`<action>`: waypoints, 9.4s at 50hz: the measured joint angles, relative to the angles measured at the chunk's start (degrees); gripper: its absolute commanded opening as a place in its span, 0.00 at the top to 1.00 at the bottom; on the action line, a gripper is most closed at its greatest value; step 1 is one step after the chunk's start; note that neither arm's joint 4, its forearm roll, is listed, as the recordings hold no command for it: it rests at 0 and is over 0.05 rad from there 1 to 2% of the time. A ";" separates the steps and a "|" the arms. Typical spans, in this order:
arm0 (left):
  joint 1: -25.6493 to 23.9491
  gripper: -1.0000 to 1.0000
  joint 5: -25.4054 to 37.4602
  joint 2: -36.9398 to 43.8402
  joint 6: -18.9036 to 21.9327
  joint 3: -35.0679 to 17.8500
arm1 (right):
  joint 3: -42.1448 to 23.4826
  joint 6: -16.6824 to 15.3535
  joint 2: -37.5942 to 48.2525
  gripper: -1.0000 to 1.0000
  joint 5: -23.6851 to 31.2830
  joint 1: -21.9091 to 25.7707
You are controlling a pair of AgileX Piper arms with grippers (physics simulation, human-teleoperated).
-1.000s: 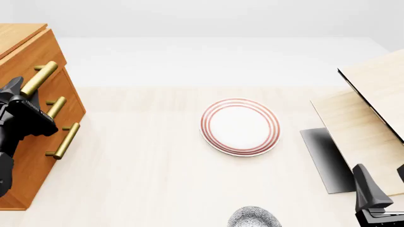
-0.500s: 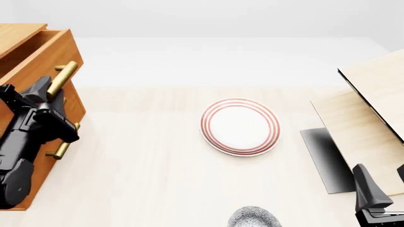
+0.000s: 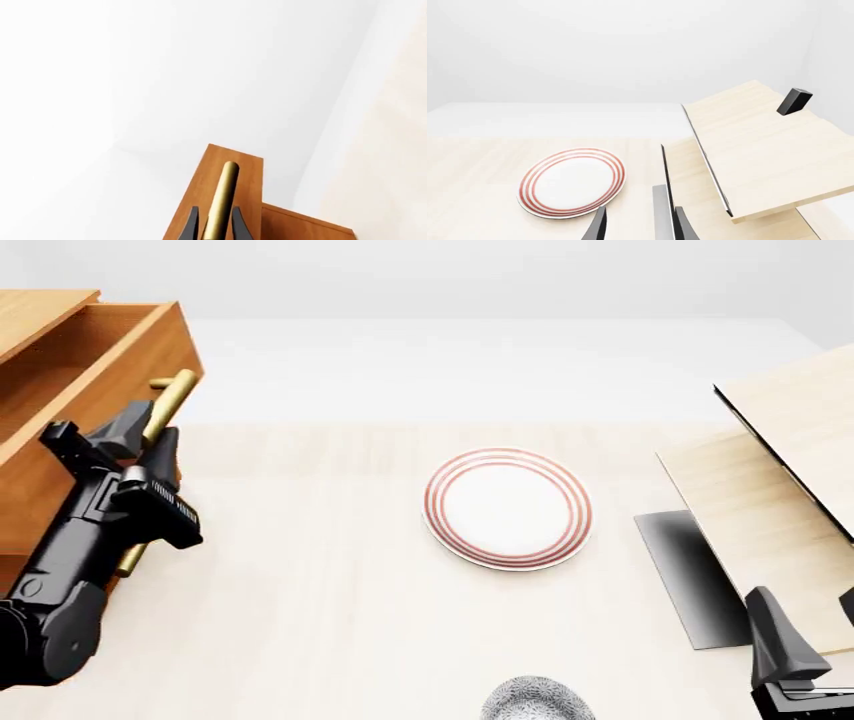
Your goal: Open the top drawer of the cabinet and put the bowl in it.
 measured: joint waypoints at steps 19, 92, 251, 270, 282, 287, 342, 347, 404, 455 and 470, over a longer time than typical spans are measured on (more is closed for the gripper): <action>-2.50 1.00 -0.53 0.42 -0.62 -0.13 | 0.00 0.01 0.00 0.00 0.00 0.00; 3.53 0.00 106.21 -53.55 -61.79 -48.56 | 0.00 0.00 0.00 0.00 0.00 0.00; -5.58 0.00 105.38 -15.76 -91.28 -39.40 | 0.00 0.00 0.00 0.00 0.00 0.00; -12.18 0.00 102.80 -15.54 -96.02 -38.87 | 0.00 0.00 0.00 0.00 0.00 0.00; -18.08 0.00 100.54 -14.09 -97.92 -39.36 | 0.00 0.00 0.00 0.00 0.00 0.00; -18.55 0.00 100.08 -14.20 -98.59 -39.10 | 0.00 0.00 0.00 0.00 0.00 0.00; -18.00 0.00 99.30 -15.30 -89.51 -38.28 | 0.00 0.00 0.00 0.00 0.00 0.00; -18.10 0.00 99.81 -16.32 -87.17 -38.41 | 0.00 0.00 0.00 0.00 0.00 0.00; -33.93 0.00 98.67 -22.48 -71.97 -40.29 | 0.00 0.00 0.00 0.00 0.00 0.00; -50.76 0.00 81.31 8.30 -85.19 -32.70 | 0.00 0.00 0.00 0.00 0.00 0.00; -55.58 0.00 79.83 13.59 -91.15 -34.60 | 0.00 0.00 0.00 0.00 0.00 0.00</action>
